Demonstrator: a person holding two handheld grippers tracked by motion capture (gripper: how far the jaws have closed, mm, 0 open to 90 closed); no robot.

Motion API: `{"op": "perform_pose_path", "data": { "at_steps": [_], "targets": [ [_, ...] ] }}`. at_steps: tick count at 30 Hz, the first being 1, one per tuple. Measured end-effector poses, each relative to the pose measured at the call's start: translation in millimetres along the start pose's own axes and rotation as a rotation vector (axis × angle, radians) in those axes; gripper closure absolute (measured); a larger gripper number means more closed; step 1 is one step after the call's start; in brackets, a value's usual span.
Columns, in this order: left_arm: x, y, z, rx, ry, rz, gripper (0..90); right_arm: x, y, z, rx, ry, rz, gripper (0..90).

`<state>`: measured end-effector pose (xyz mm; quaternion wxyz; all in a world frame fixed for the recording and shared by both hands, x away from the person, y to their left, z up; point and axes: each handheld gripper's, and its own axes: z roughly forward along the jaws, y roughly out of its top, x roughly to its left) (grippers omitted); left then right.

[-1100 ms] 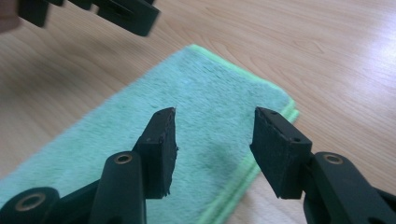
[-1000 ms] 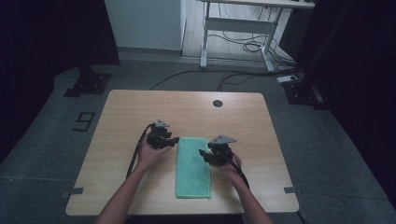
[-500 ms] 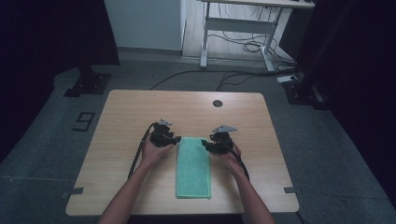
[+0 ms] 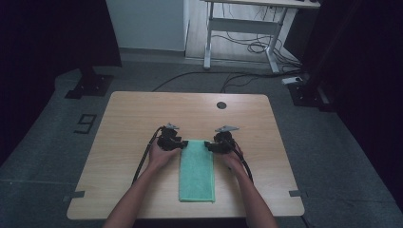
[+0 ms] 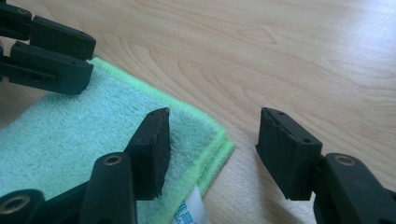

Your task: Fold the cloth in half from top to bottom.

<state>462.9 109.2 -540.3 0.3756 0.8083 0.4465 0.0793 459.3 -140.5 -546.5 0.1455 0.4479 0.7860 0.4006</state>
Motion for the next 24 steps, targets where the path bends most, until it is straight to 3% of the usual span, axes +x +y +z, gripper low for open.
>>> {"op": "perform_pose_path", "data": {
  "at_steps": [4,7,10,13,17,20,24],
  "targets": [
    [-4.2,-0.9,-0.3,0.008,0.021,0.035,55.4,2.6,-1.5,3.8,0.004,-0.004,-0.015,45.8],
    [-6.9,-3.0,0.0,0.002,0.032,0.062,58.0,6.1,-1.9,4.8,0.005,-0.023,-0.056,47.7],
    [-8.4,-4.0,1.1,-0.006,0.019,0.059,64.5,9.1,-1.8,5.7,0.001,-0.018,-0.057,54.7],
    [-11.2,-5.0,1.6,-0.009,0.036,0.081,68.1,10.7,-0.8,6.3,0.006,-0.009,-0.082,62.7],
    [-8.3,-5.8,0.8,-0.011,0.013,0.062,74.4,4.1,-0.3,6.7,0.001,0.028,-0.064,72.9],
    [-7.6,-7.5,0.5,-0.020,0.006,0.053,79.1,4.7,0.1,6.7,0.009,0.045,-0.086,79.4],
    [-9.0,-9.4,0.1,-0.029,0.006,0.057,83.9,5.3,0.5,6.5,0.014,0.054,-0.090,82.0]
  ]
}}
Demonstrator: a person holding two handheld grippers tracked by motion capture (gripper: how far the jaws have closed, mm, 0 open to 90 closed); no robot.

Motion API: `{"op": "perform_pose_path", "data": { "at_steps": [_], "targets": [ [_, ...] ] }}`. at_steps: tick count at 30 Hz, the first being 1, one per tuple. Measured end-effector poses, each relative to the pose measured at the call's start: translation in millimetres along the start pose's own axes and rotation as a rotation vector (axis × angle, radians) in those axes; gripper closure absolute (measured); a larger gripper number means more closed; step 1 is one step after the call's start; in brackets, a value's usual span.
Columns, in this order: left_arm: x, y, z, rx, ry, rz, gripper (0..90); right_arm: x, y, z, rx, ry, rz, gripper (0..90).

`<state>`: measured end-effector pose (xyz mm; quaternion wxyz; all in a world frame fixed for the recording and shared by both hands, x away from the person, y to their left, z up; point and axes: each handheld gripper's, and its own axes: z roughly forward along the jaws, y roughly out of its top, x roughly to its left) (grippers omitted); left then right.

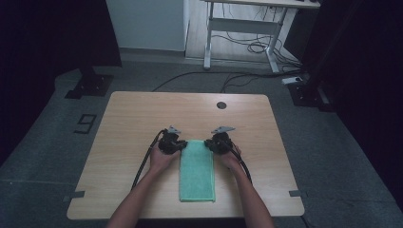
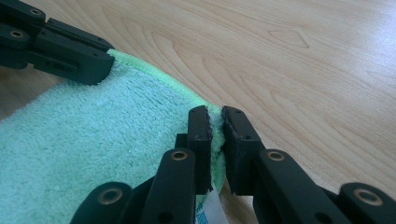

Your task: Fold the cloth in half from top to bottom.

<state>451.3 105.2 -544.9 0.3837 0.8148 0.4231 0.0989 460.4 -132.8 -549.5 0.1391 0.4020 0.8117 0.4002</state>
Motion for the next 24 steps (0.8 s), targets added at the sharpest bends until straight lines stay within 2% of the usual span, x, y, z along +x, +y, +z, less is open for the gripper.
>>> {"op": "perform_pose_path", "data": {
  "at_steps": [4,12,15,19,24],
  "targets": [
    [-2.5,0.7,-3.2,0.002,-0.001,0.026,86.2,0.1,0.9,-3.6,0.002,0.011,-0.001,82.5],
    [-4.3,17.0,-20.9,-0.038,-0.018,0.051,86.8,-1.0,10.2,-22.4,-0.089,0.033,0.008,82.5],
    [-6.4,22.0,-26.4,-0.051,-0.016,0.064,86.8,-0.7,14.0,-27.7,-0.106,0.025,0.007,82.4],
    [-8.1,23.0,-29.3,-0.058,-0.018,0.071,86.7,-2.1,15.5,-33.4,-0.126,0.038,0.013,82.3],
    [-6.9,29.6,-34.0,-0.082,-0.025,0.079,86.8,-1.2,17.9,-39.1,-0.155,0.033,0.000,82.3]
  ]
}}
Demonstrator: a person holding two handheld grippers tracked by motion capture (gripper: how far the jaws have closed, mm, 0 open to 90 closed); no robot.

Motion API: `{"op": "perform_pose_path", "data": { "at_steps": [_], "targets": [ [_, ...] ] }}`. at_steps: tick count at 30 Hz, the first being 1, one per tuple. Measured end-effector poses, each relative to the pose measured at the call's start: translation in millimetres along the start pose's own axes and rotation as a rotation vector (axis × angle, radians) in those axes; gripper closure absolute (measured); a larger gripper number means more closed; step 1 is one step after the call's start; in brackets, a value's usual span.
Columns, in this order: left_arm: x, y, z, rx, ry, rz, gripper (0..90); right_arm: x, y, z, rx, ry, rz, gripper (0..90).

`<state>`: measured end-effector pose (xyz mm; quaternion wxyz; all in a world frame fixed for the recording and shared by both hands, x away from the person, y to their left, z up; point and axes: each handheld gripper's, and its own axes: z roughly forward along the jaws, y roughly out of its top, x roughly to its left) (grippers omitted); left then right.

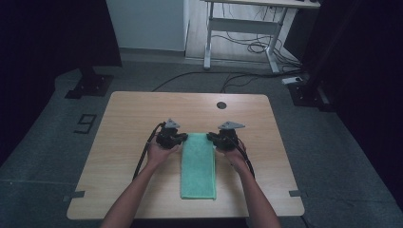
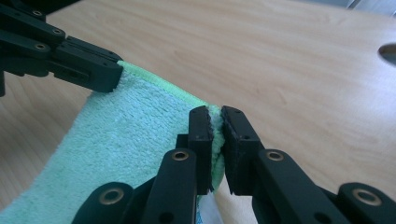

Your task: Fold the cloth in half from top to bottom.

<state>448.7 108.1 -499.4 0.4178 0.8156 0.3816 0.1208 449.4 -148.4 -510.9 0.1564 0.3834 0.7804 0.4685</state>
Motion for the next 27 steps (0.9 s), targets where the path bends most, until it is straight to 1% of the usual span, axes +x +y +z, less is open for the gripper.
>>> {"op": "perform_pose_path", "data": {
  "at_steps": [2,3,4,6,8,9,12,14,15,19,20,21,26,27],
  "targets": [
    [2.5,6.1,-1.7,-0.012,0.003,0.003,86.7,0.6,5.3,-2.0,-0.014,-0.013,-0.010,82.3],
    [4.3,11.4,-2.9,-0.019,0.008,0.001,86.7,0.6,8.4,-2.8,-0.020,-0.018,-0.007,82.3],
    [4.9,15.1,-4.7,-0.027,0.012,0.005,86.7,1.1,14.1,-4.7,-0.038,-0.023,-0.004,82.3],
    [5.4,20.1,-8.5,-0.045,0.006,0.009,86.7,2.9,21.8,-8.3,-0.062,-0.028,-0.022,82.3],
    [4.4,19.4,-9.0,-0.046,0.005,0.012,86.8,3.0,24.2,-10.2,-0.073,-0.035,-0.033,82.3],
    [4.0,16.9,-7.4,-0.043,0.005,0.014,86.7,2.5,23.6,-9.8,-0.073,-0.035,-0.030,82.2],
    [3.9,11.2,-3.2,-0.036,0.010,0.007,86.7,1.5,18.2,-5.8,-0.057,-0.034,-0.026,82.1],
    [4.6,11.8,-3.8,-0.033,0.014,0.011,86.7,3.1,16.6,-2.6,-0.042,-0.046,-0.044,82.1],
    [5.0,14.5,-6.5,-0.043,0.019,0.013,86.7,3.3,16.9,-2.3,-0.044,-0.046,-0.048,82.1],
    [4.6,22.3,-16.7,-0.077,0.020,0.022,86.8,4.8,27.0,-9.5,-0.099,-0.037,-0.066,82.1],
    [4.2,22.6,-18.3,-0.084,0.018,0.022,86.8,5.5,28.3,-11.5,-0.116,-0.037,-0.074,82.2],
    [3.0,21.5,-19.0,-0.086,0.016,0.024,86.8,6.0,28.7,-13.0,-0.122,-0.035,-0.072,82.1],
    [-2.1,12.5,-18.6,-0.083,0.003,0.025,86.8,8.6,20.4,-15.1,-0.102,-0.020,-0.074,82.0],
    [-3.6,9.7,-19.3,-0.084,-0.002,0.025,86.7,9.5,18.6,-15.5,-0.104,-0.024,-0.079,82.0]
  ]
}}
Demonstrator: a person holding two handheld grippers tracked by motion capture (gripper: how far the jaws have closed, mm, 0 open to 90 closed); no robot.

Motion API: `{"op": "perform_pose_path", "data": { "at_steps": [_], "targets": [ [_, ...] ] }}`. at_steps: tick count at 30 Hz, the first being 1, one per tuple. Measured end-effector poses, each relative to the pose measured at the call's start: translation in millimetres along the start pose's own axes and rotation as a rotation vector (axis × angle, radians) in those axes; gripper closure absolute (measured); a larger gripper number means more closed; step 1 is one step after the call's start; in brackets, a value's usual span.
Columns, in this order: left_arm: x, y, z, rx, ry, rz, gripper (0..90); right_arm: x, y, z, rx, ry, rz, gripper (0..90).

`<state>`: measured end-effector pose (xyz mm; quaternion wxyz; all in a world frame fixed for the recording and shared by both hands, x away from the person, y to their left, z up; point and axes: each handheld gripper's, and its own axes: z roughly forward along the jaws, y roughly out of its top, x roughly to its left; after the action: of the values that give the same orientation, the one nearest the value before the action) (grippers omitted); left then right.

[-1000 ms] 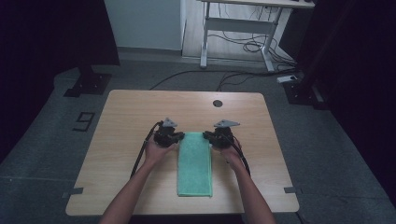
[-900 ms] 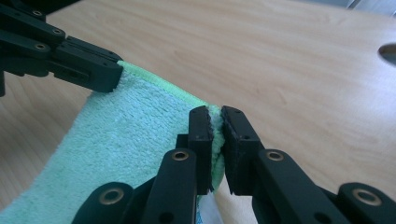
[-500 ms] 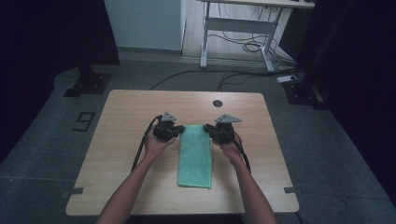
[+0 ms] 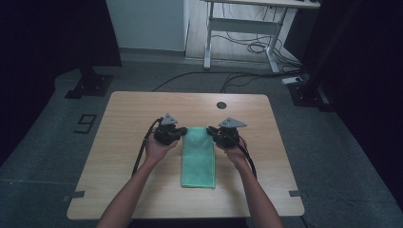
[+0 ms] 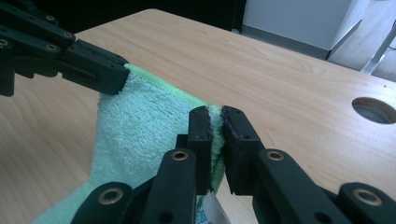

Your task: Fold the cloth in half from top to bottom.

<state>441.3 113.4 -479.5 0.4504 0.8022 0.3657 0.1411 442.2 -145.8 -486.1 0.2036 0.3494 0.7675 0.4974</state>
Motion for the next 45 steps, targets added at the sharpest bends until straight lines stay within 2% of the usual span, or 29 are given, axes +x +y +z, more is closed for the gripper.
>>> {"op": "perform_pose_path", "data": {
  "at_steps": [3,11,18,29,35,45],
  "targets": [
    [-2.6,-3.4,-1.6,0.001,-0.003,-0.001,86.7,4.0,-6.0,-3.6,0.014,0.009,-0.001,81.9],
    [-13.8,-7.0,-11.5,-0.019,-0.009,0.031,86.6,12.6,-12.2,-15.3,0.005,0.028,-0.021,81.9],
    [-26.9,-18.7,-17.9,-0.015,-0.017,0.052,86.5,18.0,-20.7,-22.6,0.013,0.048,-0.020,81.7],
    [-28.6,-27.2,-21.7,0.000,-0.047,0.025,86.5,23.0,-32.8,-27.7,0.020,0.076,-0.001,81.7],
    [-30.6,-37.2,-26.1,-0.006,-0.063,-0.011,86.5,24.5,-36.2,-32.7,0.017,0.106,0.024,81.9],
    [-45.6,-55.0,-38.1,0.003,-0.093,-0.023,86.5,38.1,-53.6,-46.2,0.017,0.148,0.027,81.8]
  ]
}}
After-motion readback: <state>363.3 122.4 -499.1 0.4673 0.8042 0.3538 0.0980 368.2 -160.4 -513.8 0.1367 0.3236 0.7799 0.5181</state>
